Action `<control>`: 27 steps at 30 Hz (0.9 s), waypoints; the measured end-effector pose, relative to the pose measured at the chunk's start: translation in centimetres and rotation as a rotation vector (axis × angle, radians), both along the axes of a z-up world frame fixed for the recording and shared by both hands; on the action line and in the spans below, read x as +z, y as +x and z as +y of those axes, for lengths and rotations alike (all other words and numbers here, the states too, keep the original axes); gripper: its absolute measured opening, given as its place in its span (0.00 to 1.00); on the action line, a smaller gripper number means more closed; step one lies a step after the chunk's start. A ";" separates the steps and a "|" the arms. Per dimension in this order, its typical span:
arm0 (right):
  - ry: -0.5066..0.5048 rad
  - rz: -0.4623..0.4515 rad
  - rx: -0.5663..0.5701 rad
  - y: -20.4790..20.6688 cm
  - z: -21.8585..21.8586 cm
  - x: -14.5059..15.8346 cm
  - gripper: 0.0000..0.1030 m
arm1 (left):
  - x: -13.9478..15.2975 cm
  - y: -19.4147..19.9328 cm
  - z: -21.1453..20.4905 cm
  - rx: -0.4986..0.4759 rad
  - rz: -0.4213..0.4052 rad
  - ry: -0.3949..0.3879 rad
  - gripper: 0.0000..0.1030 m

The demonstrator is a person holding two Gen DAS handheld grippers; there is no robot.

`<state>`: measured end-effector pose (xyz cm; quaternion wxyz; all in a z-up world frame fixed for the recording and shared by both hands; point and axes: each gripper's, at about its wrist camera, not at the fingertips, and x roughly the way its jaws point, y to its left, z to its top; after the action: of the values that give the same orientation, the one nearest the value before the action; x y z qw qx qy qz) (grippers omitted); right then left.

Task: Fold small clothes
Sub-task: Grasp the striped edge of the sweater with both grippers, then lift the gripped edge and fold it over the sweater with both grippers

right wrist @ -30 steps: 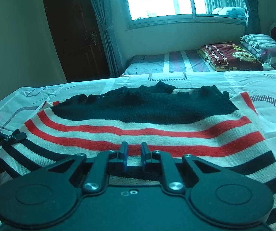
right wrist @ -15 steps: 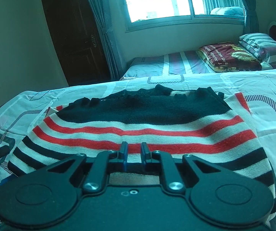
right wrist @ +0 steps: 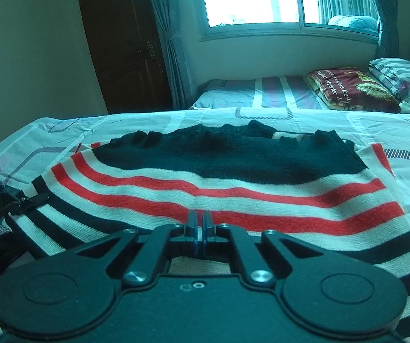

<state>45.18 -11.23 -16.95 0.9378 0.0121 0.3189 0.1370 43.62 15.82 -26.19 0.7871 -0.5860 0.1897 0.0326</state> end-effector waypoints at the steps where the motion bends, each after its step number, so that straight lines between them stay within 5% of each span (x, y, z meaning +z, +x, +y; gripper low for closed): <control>1: 0.003 0.010 -0.001 0.1 -0.1 -0.3 0.04 | -0.1 0.1 0.0 0.003 0.002 -0.017 0.22; 5: 0.005 0.018 -0.012 0.1 -0.3 -0.8 0.00 | 0.4 -0.8 0.4 0.011 -0.043 -0.025 0.18; 8: -0.001 0.007 0.001 -0.3 -0.1 -0.4 0.04 | 1.7 -2.7 -0.4 0.006 -0.136 0.047 0.17; 11: 0.019 0.018 -0.005 -0.1 -0.9 -1.2 0.00 | -0.6 -2.7 0.0 0.017 -0.046 0.005 0.17; 18: 0.024 0.018 0.004 0.1 -1.2 -1.2 0.00 | 1.5 -1.1 0.1 -0.048 -0.034 0.074 0.17; 23: 0.083 0.009 -0.011 0.0 -1.8 -1.7 0.00 | 8.7 0.4 -2.2 -0.171 -0.187 0.220 0.17; 27: 0.156 0.030 -0.047 0.2 -2.5 -1.8 0.00 | 15.6 3.0 -8.1 -0.355 -0.312 0.357 0.17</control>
<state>45.33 -13.70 -18.80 0.9320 0.0948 0.3210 0.1393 46.65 7.72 -10.57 0.8909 -0.3937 0.1574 -0.1631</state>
